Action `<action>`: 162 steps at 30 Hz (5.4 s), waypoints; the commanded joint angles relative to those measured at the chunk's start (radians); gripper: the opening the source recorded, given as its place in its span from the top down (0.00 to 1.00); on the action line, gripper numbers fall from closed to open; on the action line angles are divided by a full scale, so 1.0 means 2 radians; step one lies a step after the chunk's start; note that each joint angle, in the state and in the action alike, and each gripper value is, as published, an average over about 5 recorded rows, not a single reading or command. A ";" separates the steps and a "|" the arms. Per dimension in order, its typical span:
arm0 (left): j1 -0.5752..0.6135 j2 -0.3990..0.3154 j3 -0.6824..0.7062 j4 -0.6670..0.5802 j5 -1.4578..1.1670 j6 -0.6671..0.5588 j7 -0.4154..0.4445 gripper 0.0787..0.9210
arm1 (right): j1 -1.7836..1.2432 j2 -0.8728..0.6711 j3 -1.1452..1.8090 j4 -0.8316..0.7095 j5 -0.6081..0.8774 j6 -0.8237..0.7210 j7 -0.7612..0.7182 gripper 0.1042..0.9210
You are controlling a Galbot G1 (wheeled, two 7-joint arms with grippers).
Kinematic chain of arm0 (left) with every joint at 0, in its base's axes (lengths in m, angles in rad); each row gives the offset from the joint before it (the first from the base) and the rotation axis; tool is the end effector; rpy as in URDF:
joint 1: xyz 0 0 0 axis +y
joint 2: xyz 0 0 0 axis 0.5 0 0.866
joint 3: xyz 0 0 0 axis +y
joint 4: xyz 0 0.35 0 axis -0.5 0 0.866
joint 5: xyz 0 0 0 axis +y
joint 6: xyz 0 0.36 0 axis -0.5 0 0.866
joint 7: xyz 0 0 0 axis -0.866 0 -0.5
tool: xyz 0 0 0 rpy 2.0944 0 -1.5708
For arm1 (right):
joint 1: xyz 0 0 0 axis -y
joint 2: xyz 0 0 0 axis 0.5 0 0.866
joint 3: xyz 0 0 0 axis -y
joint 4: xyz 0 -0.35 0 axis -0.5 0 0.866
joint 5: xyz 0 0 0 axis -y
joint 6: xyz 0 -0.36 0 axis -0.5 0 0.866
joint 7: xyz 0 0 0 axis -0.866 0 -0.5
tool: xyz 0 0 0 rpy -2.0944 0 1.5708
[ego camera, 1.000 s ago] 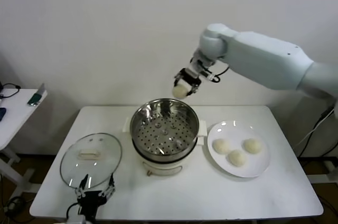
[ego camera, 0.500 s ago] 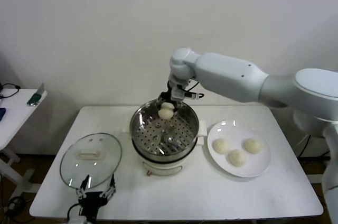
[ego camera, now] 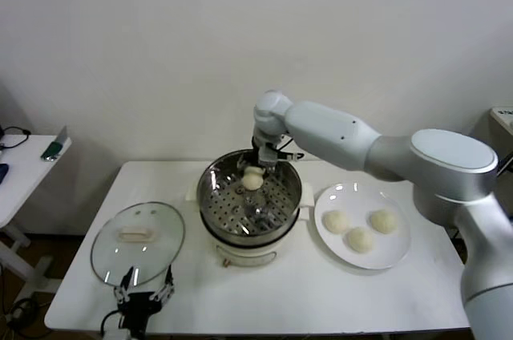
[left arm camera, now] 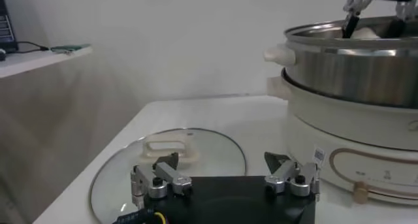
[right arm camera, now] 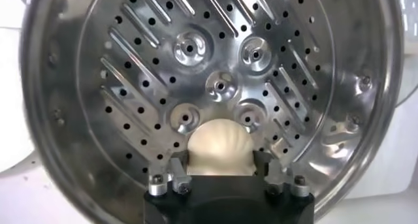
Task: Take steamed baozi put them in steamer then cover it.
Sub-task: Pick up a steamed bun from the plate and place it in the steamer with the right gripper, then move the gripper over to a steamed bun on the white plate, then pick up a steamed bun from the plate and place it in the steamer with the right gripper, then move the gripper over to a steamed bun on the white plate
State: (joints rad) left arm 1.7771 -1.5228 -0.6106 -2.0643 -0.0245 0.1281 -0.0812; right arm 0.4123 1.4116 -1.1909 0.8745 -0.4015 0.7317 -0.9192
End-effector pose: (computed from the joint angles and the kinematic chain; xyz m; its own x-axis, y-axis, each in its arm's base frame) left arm 0.1167 0.0361 -0.3432 -0.9279 -0.1415 0.3450 -0.1142 0.9886 0.0981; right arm 0.6087 0.1778 -0.1078 -0.1732 -0.2131 0.9615 -0.0010 -0.9763 -0.2166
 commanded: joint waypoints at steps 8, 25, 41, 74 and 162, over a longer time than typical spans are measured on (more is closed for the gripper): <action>0.004 -0.006 0.004 -0.005 0.007 0.001 -0.003 0.12 | 0.187 -0.072 -0.144 0.073 0.373 -0.039 -0.084 0.12; -0.001 -0.001 0.000 -0.004 0.001 0.001 -0.004 0.12 | 0.269 -0.360 -0.373 0.318 0.561 -0.483 0.019 0.12; 0.005 -0.001 -0.001 -0.004 0.003 -0.001 -0.004 0.12 | 0.011 -0.324 -0.178 0.236 0.474 -0.591 0.108 0.12; 0.011 -0.003 -0.001 -0.003 0.003 -0.008 -0.006 0.12 | -0.023 -0.265 -0.127 0.140 0.449 -0.557 0.067 0.35; 0.011 -0.013 0.011 -0.023 0.008 -0.003 -0.009 0.12 | 0.239 -0.395 -0.350 0.329 0.470 -0.503 -0.016 0.12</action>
State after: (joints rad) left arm 1.7977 -1.5469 -0.5897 -2.1098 -0.0091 0.1215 -0.0995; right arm 0.9243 0.8973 -1.7805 1.4316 0.7007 -0.3024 -0.9358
